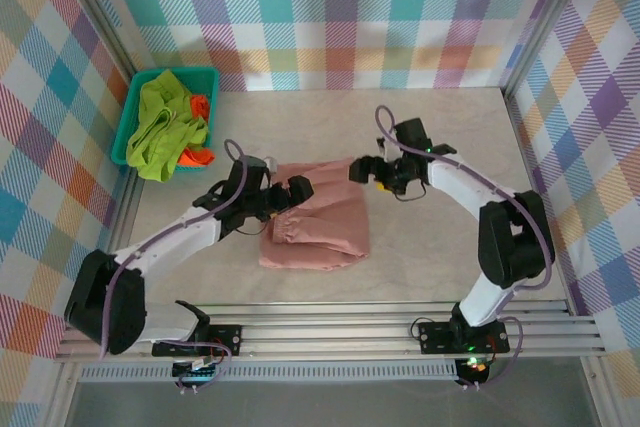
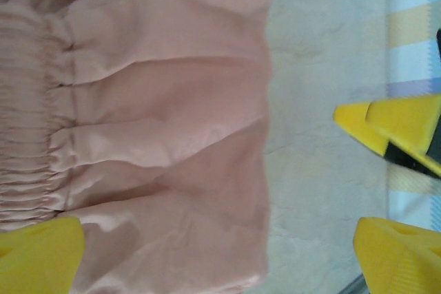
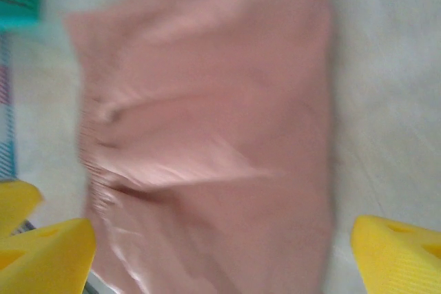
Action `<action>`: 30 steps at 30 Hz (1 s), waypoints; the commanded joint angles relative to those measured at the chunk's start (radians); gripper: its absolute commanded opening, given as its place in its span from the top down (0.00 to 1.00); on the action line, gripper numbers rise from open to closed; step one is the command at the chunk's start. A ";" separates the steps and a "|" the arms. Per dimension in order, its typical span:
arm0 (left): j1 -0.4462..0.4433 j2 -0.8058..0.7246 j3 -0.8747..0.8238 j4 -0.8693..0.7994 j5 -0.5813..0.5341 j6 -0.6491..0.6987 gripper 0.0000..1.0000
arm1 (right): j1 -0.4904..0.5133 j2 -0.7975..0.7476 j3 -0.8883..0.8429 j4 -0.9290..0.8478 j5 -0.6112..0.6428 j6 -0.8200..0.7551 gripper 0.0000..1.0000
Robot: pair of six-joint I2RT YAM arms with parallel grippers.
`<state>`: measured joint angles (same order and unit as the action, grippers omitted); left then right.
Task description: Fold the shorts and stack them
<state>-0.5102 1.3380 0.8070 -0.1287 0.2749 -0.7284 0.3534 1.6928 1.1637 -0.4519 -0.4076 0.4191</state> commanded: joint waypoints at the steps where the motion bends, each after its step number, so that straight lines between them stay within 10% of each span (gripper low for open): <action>1: -0.007 0.071 -0.045 0.011 -0.004 0.006 0.00 | -0.002 0.039 -0.040 -0.008 -0.018 -0.038 0.09; 25: -0.006 0.179 -0.170 0.123 -0.025 -0.018 0.00 | 0.021 0.239 0.018 0.112 -0.172 0.026 0.41; 30: -0.008 0.166 -0.172 0.128 -0.023 -0.018 0.00 | 0.028 0.255 0.032 0.100 -0.147 0.018 0.60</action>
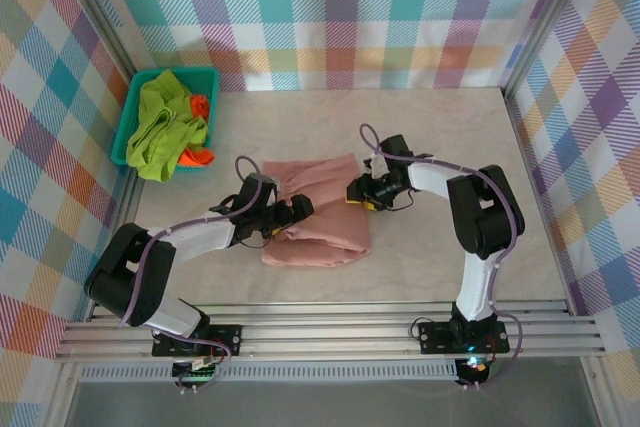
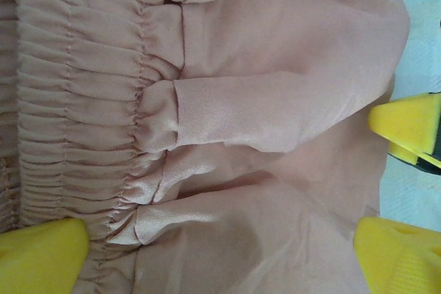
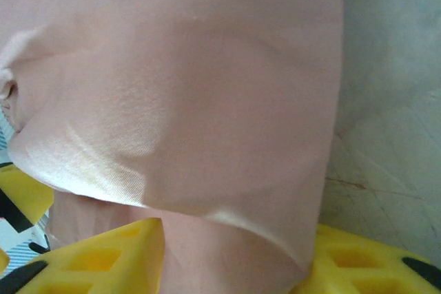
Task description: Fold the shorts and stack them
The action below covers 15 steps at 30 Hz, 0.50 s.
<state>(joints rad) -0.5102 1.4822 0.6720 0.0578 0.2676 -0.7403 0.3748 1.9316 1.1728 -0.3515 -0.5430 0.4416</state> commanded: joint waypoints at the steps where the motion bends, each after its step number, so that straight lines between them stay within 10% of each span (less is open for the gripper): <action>1: -0.008 0.015 -0.038 -0.058 -0.017 -0.007 0.00 | 0.007 0.015 0.026 -0.011 0.000 -0.011 0.66; 7: -0.007 -0.095 -0.024 -0.099 -0.050 -0.006 0.00 | 0.006 -0.010 0.085 -0.180 0.176 -0.118 0.98; 15: -0.005 -0.279 0.041 -0.255 -0.134 0.042 0.00 | -0.033 -0.083 0.212 -0.530 0.714 -0.313 1.00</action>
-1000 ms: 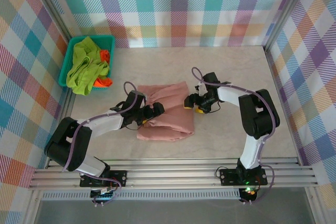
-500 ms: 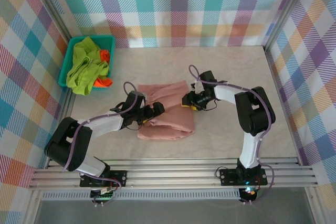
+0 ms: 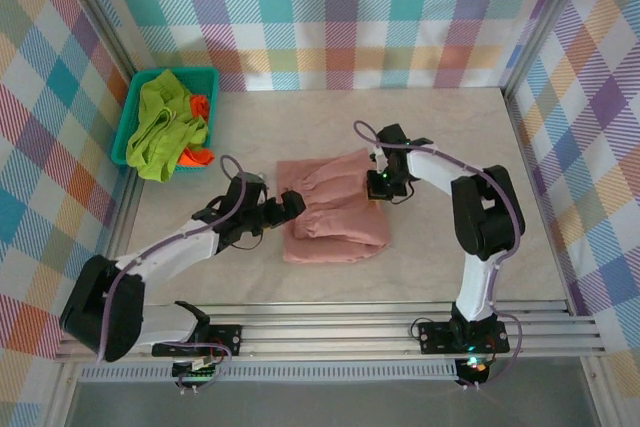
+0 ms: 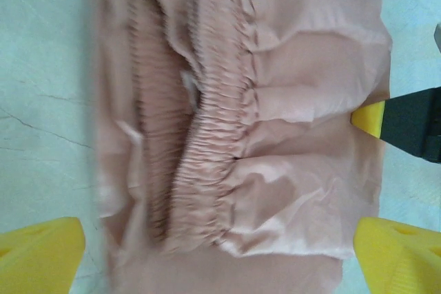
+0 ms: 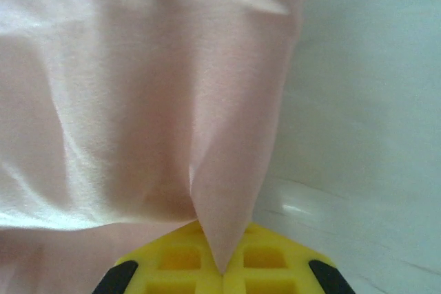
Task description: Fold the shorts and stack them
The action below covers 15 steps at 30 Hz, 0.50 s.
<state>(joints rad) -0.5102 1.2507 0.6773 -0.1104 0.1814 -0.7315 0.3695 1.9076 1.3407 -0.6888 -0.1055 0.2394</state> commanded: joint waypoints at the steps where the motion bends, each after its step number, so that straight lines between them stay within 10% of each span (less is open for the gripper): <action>1: -0.002 -0.058 0.036 -0.093 -0.050 0.036 0.00 | -0.041 -0.067 0.051 -0.215 0.329 -0.125 1.00; 15: 0.027 -0.074 0.024 -0.080 -0.032 0.054 0.00 | -0.295 -0.093 0.037 -0.199 0.830 -0.432 1.00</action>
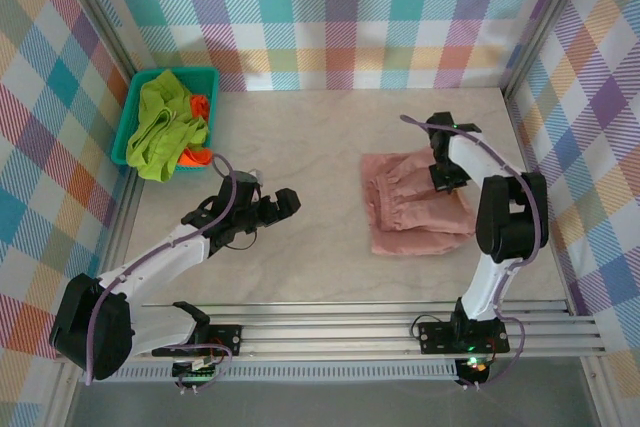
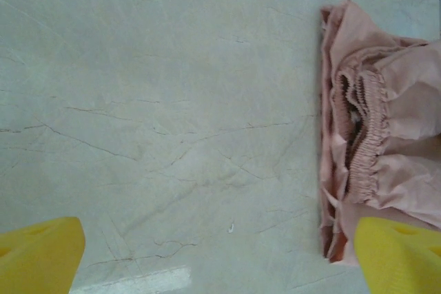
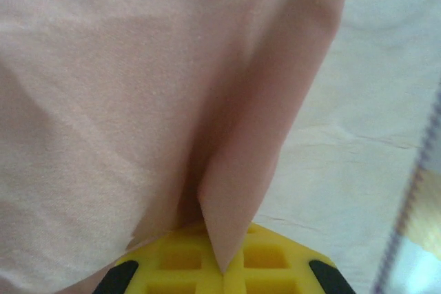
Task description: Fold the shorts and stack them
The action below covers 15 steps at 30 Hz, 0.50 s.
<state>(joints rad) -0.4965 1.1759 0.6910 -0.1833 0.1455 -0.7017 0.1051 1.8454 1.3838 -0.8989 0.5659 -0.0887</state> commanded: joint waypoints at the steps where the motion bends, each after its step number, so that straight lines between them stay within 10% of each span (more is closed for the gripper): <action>1: 0.015 0.001 0.011 -0.008 0.004 0.025 0.00 | -0.045 -0.037 -0.016 0.037 0.187 -0.128 1.00; 15: 0.077 0.013 0.044 -0.064 0.030 0.065 0.00 | -0.184 -0.067 -0.055 0.224 0.335 -0.279 0.95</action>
<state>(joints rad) -0.4362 1.1843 0.7029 -0.2199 0.1596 -0.6598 -0.0437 1.8362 1.3403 -0.7208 0.8360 -0.3309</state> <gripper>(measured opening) 0.999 0.066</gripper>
